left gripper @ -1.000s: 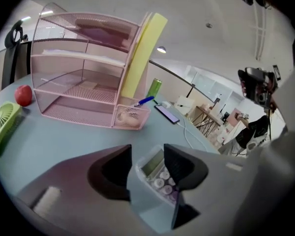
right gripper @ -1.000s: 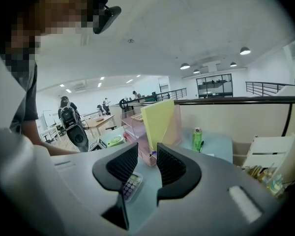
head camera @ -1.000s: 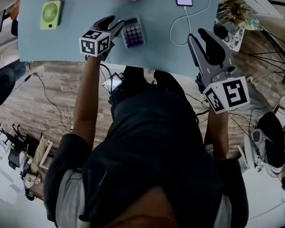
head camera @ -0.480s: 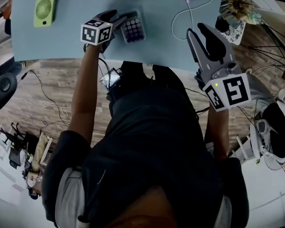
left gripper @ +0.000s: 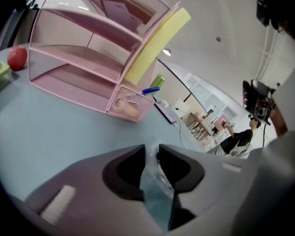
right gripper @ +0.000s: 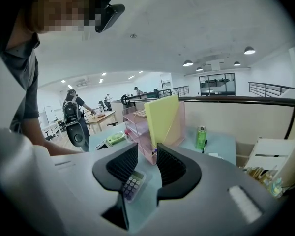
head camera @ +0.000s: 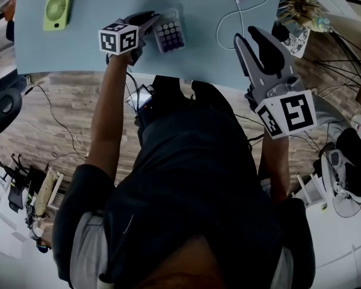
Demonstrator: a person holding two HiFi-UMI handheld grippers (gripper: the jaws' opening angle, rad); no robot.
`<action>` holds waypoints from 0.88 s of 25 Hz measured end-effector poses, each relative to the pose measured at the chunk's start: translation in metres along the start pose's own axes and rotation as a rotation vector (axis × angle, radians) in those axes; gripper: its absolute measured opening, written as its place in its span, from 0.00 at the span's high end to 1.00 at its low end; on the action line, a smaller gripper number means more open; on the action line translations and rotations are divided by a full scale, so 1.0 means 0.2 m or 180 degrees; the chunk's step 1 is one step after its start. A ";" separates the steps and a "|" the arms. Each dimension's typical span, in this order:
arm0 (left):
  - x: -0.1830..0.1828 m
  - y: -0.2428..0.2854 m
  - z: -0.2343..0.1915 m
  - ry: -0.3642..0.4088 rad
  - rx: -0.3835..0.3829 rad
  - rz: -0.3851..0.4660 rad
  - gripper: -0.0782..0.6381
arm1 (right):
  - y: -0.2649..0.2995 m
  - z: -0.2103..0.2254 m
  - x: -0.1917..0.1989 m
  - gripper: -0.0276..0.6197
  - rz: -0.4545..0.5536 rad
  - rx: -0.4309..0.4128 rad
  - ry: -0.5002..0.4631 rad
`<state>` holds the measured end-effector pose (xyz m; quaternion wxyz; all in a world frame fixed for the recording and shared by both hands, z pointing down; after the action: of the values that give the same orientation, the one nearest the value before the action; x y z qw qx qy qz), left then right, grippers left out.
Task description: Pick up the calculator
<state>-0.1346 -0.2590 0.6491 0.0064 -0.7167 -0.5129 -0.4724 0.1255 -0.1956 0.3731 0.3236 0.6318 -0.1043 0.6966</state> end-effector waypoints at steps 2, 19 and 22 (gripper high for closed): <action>-0.02 -0.03 0.04 0.0071 -0.0060 0.0100 0.68 | -0.01 0.00 -0.01 0.77 0.0016 -0.0025 -0.0014; -0.35 -0.56 0.36 0.0953 -0.0726 0.0829 0.68 | -0.12 -0.14 -0.19 0.77 0.0336 -0.0365 -0.0247; -0.39 -0.64 0.42 0.1073 -0.0798 0.0908 0.68 | -0.15 -0.13 -0.23 0.77 0.0425 -0.0408 -0.0294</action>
<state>-0.1743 -0.2140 0.4877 0.0695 -0.6881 -0.3357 -0.6395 0.1211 -0.1735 0.3174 0.3112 0.6328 -0.2054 0.6786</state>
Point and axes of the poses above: the fingertips, and each gripper's own axes: y forward along the fingers, z to its right, x out of its underside, the point moved 6 cm from there along -y, backward along the fingers, and after that the axes turned 11 degrees about z, right-handed, at the moved point
